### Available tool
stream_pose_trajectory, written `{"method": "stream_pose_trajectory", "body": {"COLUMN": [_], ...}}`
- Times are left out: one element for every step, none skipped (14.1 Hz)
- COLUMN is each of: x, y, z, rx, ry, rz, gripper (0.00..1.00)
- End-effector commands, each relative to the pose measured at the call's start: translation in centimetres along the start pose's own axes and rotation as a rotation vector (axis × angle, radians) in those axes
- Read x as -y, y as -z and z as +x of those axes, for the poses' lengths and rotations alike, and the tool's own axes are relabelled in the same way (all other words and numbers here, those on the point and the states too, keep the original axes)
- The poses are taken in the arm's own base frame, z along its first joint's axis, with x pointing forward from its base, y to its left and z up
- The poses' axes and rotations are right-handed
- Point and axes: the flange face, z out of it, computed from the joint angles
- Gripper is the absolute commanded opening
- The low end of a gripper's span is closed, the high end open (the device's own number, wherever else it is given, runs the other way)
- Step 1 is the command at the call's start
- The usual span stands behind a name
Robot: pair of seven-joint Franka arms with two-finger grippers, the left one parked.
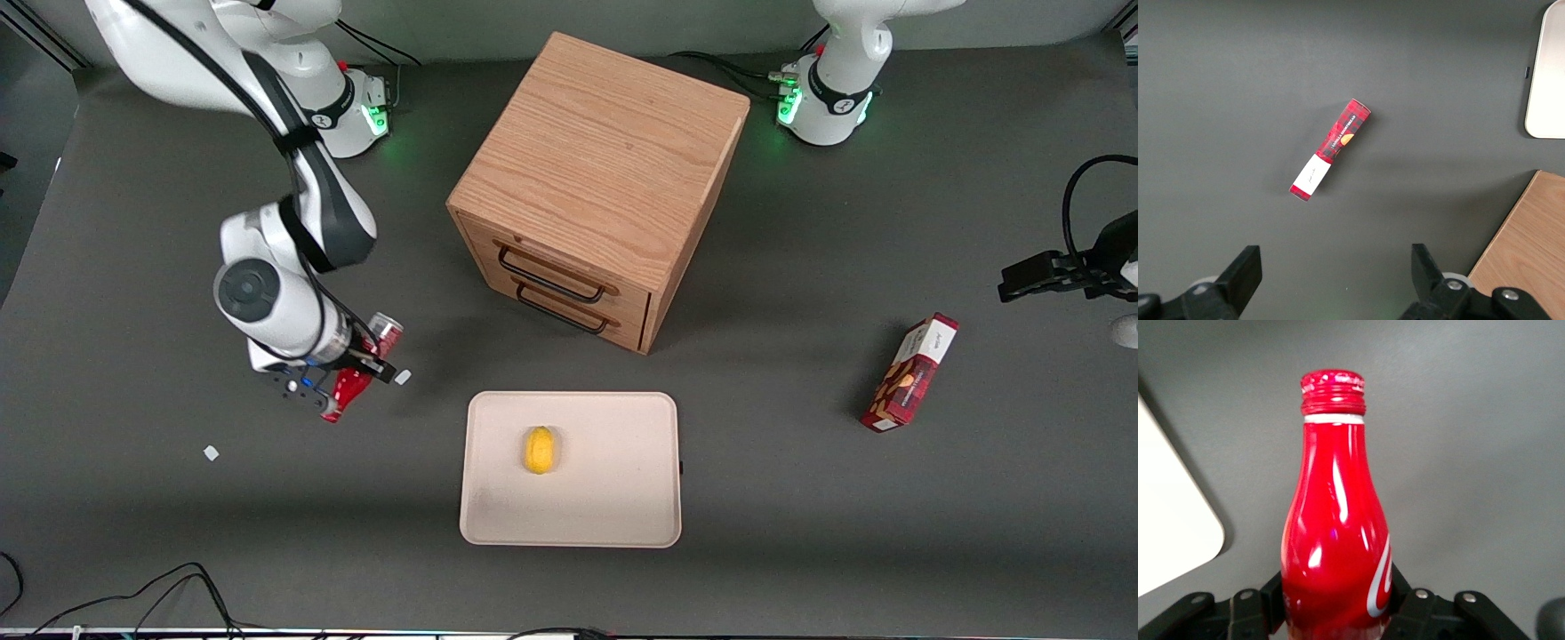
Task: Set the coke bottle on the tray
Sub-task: 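Lift the bottle off the table with the right gripper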
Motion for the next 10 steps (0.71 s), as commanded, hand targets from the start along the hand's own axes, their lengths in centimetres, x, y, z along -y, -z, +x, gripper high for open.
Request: {"method": "stream_pose_trajectory", "body": {"x": [-0.5, -0.3, -0.3, -0.3, -0.2, 0.1, 0.6, 1.4, 2.3, 3.8], "y": [7.0, 9.9, 12.5, 14.7, 16.2, 17.0, 17.0, 16.9, 16.2, 14.7], "z": [-0.4, -0.1, 0.2, 0.4, 0.8, 1.2, 1.8, 2.3, 3.2, 3.8], "rx": [0.007, 0.035, 0.054, 0.051, 0.053, 0.054, 0.054, 0.051, 0.057, 0.076], "ry": [0.005, 0.015, 0.026, 0.031, 0.032, 0.036, 0.037, 0.039, 0.040, 0.050], "rz": [-0.032, -0.015, 0.008, 0.023, 0.027, 0.034, 0.041, 0.049, 0.047, 0.030], "gripper": [0.00, 0.00, 0.00, 0.00, 0.00, 0.00, 0.00, 0.00, 0.00, 0.00]}}
